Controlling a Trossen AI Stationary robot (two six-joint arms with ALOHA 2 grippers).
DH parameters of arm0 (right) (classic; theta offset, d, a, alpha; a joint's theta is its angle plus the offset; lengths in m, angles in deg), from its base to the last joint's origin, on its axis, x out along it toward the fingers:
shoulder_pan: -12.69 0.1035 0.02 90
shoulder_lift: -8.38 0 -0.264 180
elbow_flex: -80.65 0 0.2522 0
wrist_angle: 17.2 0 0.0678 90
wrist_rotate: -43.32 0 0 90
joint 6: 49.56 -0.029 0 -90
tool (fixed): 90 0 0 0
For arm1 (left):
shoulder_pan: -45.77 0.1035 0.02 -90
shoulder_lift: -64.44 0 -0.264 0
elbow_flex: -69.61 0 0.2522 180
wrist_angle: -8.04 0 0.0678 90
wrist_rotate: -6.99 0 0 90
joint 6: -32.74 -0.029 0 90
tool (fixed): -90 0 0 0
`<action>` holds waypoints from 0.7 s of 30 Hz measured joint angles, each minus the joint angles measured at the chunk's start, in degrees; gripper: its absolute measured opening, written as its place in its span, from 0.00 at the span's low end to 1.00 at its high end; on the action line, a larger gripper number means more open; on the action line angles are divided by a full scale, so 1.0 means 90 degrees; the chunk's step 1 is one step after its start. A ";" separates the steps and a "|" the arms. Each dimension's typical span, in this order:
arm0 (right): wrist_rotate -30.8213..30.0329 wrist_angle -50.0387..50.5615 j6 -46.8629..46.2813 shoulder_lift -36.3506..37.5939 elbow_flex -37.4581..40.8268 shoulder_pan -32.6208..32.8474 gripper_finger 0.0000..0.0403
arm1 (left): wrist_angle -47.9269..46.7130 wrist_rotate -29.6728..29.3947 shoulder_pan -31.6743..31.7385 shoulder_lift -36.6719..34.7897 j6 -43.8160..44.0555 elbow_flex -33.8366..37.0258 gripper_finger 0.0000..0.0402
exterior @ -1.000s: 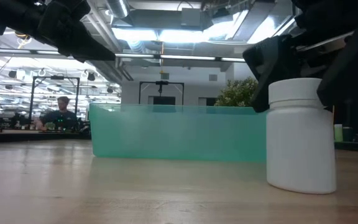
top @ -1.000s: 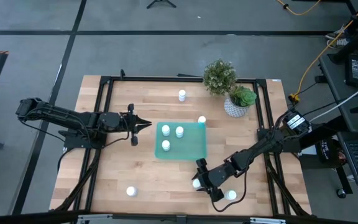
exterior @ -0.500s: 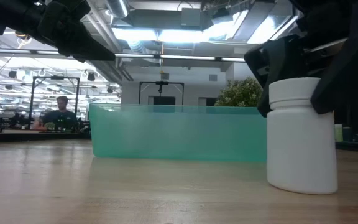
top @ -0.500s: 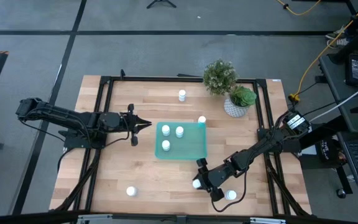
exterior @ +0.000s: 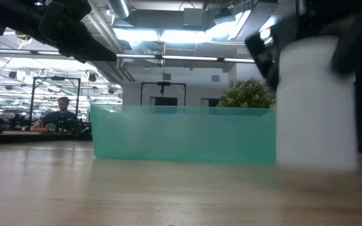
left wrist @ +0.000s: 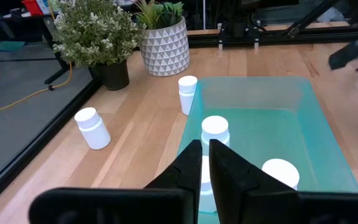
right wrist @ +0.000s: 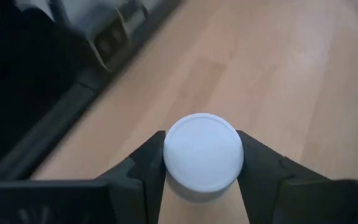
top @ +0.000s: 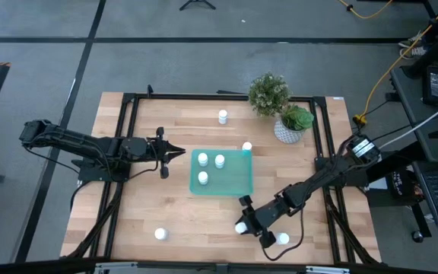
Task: Pick and place pill bottles into a basket
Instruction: Put the white pill bottle into the blue bin
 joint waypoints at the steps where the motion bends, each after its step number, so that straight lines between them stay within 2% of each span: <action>1: 0.0008 0.0048 0.0012 0.0100 -0.0005 0.0000 0.38 | 0.0001 -0.0001 0.0000 0.0002 0.0000 0.0000 0.06; 9: -0.0036 0.0803 0.0173 0.0887 -0.0005 -0.0055 0.38 | 0.0004 -0.0001 0.0000 0.0000 0.0000 0.0000 0.07; 18: -0.0043 0.1671 0.0545 0.1773 -0.0005 -0.0430 0.38 | 0.0005 -0.0002 0.0000 0.0000 -0.0002 0.0000 0.06; 21: 0.0185 0.1814 0.0680 0.1998 -0.0005 -0.0632 0.38 | 0.0005 -0.0002 0.0000 0.0002 -0.0002 0.0000 0.06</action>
